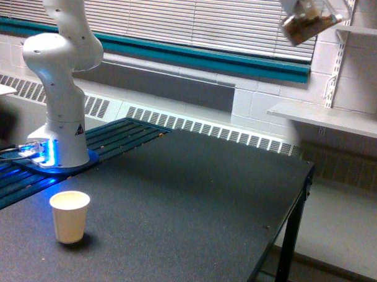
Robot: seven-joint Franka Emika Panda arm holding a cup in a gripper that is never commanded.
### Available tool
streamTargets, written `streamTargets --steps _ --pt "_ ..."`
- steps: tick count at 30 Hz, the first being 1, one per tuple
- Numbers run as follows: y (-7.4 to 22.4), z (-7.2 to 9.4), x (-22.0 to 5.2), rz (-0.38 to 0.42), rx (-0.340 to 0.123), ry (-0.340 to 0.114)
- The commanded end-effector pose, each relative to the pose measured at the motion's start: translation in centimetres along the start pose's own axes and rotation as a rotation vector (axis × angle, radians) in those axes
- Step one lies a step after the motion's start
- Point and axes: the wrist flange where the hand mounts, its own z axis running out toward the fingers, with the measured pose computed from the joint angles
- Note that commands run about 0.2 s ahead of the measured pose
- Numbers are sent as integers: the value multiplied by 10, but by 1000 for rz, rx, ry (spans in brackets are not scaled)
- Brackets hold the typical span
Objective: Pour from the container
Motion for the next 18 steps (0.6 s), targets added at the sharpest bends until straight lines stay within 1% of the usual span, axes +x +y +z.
streamTargets --steps 1,4,7,9,10,13,15,18 --pt "72 -12 7 -82 -63 29" --pt "102 -16 3 -77 -89 35" --pt "132 -21 -3 -51 -112 37" --pt "152 -26 -6 -43 -128 47" --pt "165 -30 -8 -32 -139 55" --pt "189 -38 -17 13 -155 61" --pt "208 -46 -22 31 -171 78" --pt "236 -56 -34 70 -194 89"
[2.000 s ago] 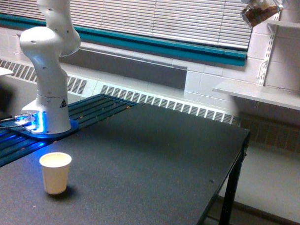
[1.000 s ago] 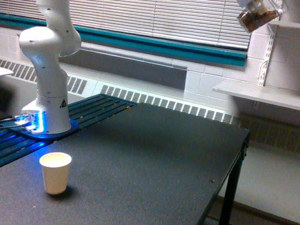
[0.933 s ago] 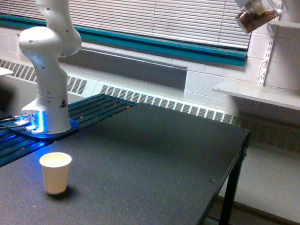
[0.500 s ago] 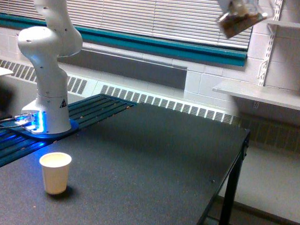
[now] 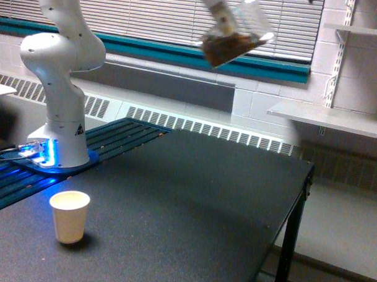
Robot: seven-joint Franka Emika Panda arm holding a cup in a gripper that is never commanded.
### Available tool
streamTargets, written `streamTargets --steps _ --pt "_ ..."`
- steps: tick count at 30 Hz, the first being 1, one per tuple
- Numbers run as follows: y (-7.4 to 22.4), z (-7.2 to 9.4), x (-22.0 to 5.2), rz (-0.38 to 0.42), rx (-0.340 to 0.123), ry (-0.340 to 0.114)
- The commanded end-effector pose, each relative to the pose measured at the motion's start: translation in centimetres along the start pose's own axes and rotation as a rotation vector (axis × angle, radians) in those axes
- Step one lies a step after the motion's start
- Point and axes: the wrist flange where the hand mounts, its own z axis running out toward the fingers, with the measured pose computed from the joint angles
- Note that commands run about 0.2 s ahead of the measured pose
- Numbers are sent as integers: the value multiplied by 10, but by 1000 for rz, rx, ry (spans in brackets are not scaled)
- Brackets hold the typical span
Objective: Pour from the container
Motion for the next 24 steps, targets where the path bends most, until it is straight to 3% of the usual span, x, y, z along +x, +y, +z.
streamTargets --steps 1,10,24 --pt "57 -21 -8 -1 -40 52" --pt "132 -34 -45 51 -123 63" --pt "206 -28 -126 78 -225 -1"
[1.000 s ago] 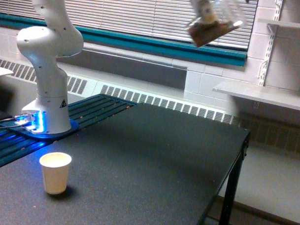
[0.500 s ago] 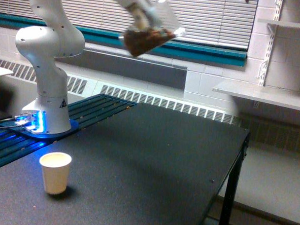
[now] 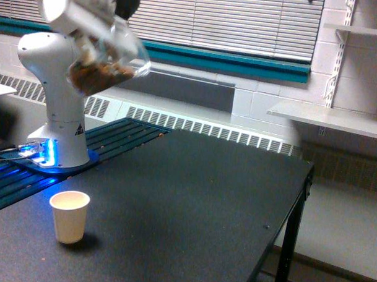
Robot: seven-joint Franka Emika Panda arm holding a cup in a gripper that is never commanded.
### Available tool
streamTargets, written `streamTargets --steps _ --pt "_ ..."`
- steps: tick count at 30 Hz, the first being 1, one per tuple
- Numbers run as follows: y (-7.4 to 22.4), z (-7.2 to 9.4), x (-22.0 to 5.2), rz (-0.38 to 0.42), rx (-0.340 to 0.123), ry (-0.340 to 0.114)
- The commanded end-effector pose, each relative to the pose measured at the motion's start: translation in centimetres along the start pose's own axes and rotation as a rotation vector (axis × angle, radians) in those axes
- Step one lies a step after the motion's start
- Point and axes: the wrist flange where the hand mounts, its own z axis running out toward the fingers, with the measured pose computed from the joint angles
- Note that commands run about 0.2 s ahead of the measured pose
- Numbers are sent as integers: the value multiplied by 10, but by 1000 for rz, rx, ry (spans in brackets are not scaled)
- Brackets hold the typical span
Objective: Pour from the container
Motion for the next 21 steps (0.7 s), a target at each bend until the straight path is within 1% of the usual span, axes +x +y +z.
streamTargets --steps 1,4,7,12,16,19,21 --pt "29 7 -32 -35 -41 -19" --pt "45 13 -54 -16 -62 -52" --pt "58 17 -73 -12 -80 -73" --pt "76 25 -112 3 -104 -135" --pt "83 32 -144 0 -116 -190" --pt "85 34 -152 0 -121 -206" --pt "85 34 -152 -4 -124 -205"
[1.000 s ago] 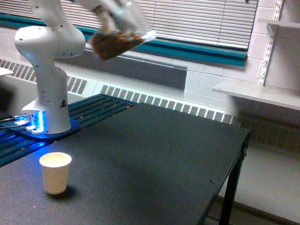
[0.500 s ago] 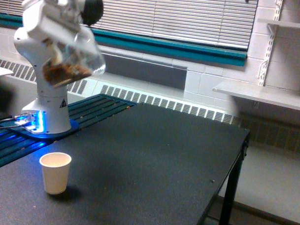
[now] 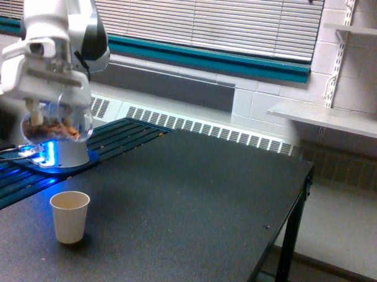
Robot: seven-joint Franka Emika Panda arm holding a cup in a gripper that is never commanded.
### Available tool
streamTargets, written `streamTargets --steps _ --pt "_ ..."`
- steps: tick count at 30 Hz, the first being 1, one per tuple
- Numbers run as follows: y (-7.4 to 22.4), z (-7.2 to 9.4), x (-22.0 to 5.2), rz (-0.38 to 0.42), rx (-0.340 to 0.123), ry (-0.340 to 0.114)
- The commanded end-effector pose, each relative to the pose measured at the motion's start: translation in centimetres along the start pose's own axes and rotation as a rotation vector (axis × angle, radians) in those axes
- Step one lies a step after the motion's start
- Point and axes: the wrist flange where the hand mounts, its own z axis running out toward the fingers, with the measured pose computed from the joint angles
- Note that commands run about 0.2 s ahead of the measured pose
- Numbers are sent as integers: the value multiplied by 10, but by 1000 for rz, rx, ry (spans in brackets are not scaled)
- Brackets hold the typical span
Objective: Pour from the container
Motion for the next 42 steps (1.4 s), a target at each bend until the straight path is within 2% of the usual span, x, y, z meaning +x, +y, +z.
streamTargets --steps 1,30,42 --pt "5 3 -13 -12 -12 -6" --pt "7 31 -33 -119 -99 -77" --pt "0 38 -25 -160 -124 -80"
